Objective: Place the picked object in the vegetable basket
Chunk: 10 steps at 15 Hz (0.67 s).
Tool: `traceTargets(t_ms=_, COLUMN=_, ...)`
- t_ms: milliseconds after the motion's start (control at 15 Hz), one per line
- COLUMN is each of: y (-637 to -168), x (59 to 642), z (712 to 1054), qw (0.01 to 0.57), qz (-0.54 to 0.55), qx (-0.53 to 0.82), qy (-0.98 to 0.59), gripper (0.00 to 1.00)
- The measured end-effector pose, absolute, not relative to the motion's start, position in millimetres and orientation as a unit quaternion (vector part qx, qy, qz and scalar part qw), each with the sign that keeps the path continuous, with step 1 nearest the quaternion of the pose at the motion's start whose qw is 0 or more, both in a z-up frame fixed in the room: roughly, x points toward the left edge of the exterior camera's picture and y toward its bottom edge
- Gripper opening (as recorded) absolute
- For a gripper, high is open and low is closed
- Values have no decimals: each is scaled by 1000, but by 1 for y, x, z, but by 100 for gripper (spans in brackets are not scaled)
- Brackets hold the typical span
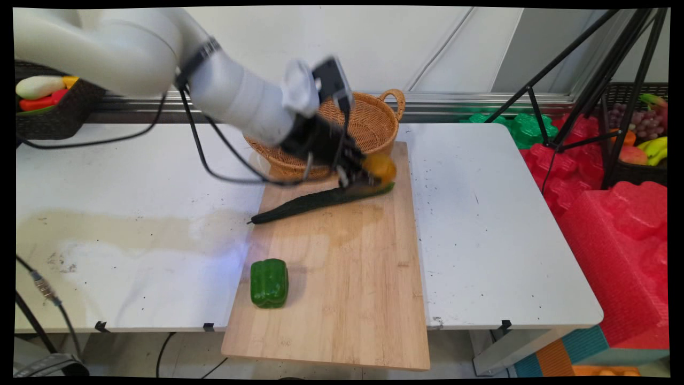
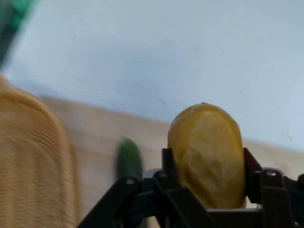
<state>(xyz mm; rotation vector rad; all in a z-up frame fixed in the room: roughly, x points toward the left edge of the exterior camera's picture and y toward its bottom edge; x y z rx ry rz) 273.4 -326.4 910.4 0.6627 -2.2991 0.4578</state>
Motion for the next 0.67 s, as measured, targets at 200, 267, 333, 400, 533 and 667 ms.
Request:
traceTargets(t_ms=200, y=-339, x=284, z=934, qw=367, qz=205, qx=268, qy=-867, gripper=0)
traceTargets(t_ms=267, y=-346, x=289, z=942, qw=373, qz=216, qx=275, qy=-860, gripper=0)
traceTargets(t_ms=333, y=-350, x=292, z=947, qw=375, qz=223, qx=279, qy=-855, gripper=0)
traceTargets(t_ms=400, y=-358, x=297, z=953, qw=378, qz=234, qx=286, qy=-849, gripper=0)
traceTargets(t_ms=533, y=-376, x=310, z=961, qw=374, qz=255, qx=301, qy=-839, gripper=0)
traceTargets(t_ms=667, y=-390, x=320, z=962, qw=366, qz=265, qx=312, qy=-836, gripper=0)
